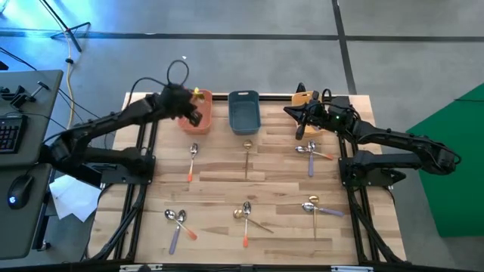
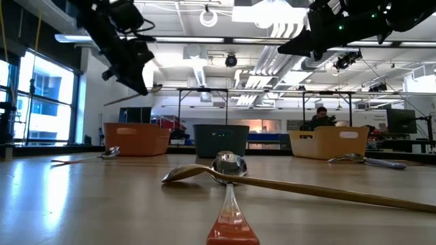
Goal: Sort silverware by color (type)
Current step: Put the gold spoon into the orange bin
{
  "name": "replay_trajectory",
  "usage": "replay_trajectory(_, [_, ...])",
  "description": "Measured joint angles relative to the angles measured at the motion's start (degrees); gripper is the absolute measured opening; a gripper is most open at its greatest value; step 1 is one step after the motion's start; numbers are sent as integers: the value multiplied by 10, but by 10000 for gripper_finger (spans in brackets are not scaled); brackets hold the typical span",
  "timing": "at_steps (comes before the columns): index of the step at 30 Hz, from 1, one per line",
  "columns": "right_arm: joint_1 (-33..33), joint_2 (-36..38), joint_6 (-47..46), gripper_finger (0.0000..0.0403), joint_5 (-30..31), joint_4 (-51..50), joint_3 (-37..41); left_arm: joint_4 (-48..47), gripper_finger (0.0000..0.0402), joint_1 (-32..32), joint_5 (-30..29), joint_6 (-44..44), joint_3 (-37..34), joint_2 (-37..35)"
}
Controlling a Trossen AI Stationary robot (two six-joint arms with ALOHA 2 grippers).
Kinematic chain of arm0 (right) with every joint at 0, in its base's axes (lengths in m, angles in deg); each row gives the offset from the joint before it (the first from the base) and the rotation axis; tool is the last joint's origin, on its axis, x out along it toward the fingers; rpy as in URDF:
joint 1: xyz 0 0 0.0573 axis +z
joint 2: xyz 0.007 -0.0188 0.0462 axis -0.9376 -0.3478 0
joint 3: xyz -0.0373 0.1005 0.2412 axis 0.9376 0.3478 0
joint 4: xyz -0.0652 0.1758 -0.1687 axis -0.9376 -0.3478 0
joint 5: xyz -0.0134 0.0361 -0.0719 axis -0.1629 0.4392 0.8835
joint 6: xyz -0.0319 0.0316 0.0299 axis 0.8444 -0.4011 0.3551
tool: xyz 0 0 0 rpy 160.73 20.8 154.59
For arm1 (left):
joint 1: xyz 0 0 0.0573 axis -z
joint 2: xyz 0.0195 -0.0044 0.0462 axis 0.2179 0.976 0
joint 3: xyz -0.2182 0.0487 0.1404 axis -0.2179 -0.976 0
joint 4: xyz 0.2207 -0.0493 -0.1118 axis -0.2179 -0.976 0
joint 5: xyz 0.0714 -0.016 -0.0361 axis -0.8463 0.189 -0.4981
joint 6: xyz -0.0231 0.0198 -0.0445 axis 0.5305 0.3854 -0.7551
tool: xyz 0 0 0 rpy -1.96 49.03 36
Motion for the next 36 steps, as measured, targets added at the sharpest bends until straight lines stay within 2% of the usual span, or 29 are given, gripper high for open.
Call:
replay_trajectory(7, [0,0,0,4,0,1,0,86,1,-76,65,6,0,110])
replay_trajectory(19, [0,0,4,4,0,0,0,100,1,-113,66,10,0,214])
replay_trajectory(36, [0,0,1,4,0,-1,0,126,4,-118,82,16,0,276])
